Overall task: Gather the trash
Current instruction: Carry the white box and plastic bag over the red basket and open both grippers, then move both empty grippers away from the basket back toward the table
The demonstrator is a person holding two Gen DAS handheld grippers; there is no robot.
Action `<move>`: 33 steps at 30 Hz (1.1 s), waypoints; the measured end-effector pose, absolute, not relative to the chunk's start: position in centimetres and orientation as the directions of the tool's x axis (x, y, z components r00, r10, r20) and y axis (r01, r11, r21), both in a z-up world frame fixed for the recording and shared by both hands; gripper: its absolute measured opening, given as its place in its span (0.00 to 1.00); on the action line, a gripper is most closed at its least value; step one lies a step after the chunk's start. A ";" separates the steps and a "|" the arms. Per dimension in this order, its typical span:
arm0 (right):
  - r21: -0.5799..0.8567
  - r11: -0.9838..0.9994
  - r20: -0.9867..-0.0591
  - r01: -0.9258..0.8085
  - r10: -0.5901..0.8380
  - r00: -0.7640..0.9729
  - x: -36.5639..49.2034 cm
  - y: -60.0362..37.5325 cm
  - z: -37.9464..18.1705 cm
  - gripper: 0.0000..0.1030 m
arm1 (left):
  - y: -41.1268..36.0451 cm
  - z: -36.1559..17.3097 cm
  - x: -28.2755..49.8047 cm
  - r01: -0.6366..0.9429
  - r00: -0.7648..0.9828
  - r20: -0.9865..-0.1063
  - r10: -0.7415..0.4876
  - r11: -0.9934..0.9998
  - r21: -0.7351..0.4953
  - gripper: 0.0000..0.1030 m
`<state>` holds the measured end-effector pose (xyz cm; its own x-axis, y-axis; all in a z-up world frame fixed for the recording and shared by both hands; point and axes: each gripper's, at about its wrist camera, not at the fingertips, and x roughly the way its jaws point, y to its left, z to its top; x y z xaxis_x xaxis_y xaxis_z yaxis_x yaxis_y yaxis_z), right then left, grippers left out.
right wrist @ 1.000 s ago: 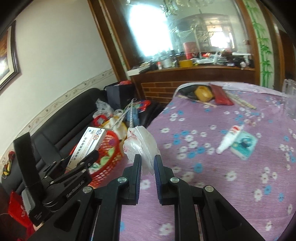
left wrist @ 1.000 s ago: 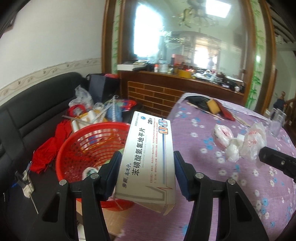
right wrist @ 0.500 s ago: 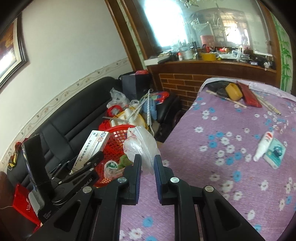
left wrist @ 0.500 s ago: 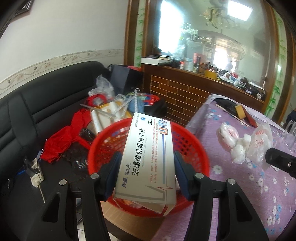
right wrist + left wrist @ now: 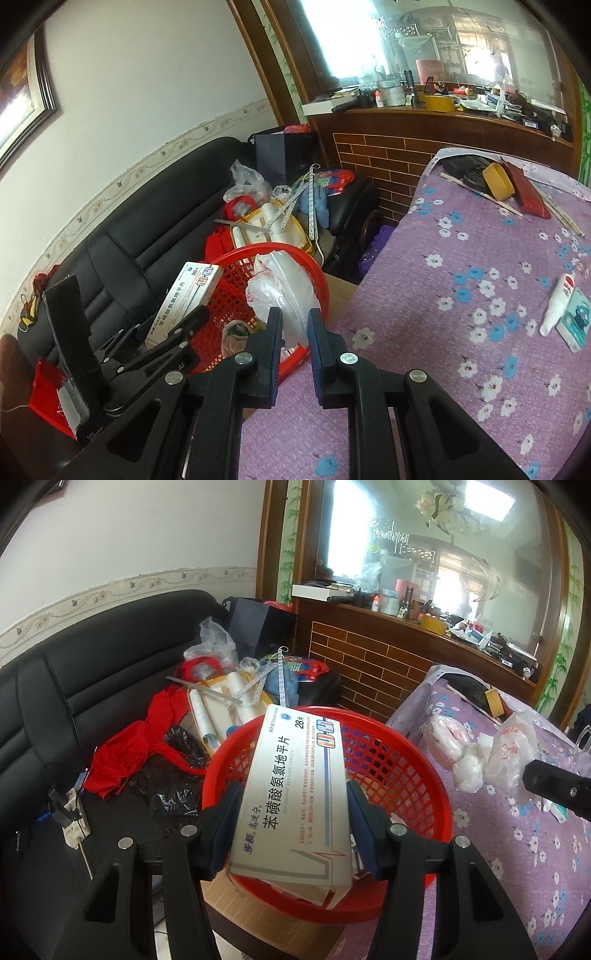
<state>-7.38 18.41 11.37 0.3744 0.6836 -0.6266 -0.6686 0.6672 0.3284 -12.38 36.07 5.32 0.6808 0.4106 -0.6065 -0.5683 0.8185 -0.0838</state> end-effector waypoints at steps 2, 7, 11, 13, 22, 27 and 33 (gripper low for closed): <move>0.332 0.666 -0.630 -0.668 0.684 0.368 -7.2 18.8 11.2 0.16 | 36.4 5.1 -12.3 -0.569 0.678 -0.614 0.403 0.817 -0.093 0.53; 0.346 0.661 -0.640 -0.666 0.685 0.348 -6.8 19.7 10.5 0.16 | 36.7 4.9 -12.2 -0.570 0.673 -0.622 0.400 0.816 -0.092 0.53; 0.341 0.663 -0.643 -0.666 0.682 0.350 -6.4 20.2 10.2 0.16 | 36.6 4.8 -12.0 -0.570 0.671 -0.623 0.402 0.817 -0.088 0.53; 0.338 0.665 -0.644 -0.666 0.679 0.352 -6.2 20.5 10.2 0.16 | 36.7 4.7 -11.9 -0.570 0.669 -0.625 0.402 0.817 -0.085 0.53; 0.322 0.673 -0.659 -0.666 0.665 0.353 -5.8 22.0 9.6 0.16 | 36.9 4.3 -11.6 -0.573 0.663 -0.631 0.404 0.816 -0.080 0.53; 0.319 0.680 -0.672 -0.660 0.653 0.348 -5.4 22.7 9.0 0.16 | 37.4 4.0 -11.5 -0.579 0.655 -0.638 0.404 0.811 -0.081 0.53; 0.322 0.675 -0.684 -0.664 0.651 0.329 -4.9 23.4 8.3 0.20 | 37.4 3.8 -11.4 -0.582 0.653 -0.639 0.407 0.810 -0.079 0.53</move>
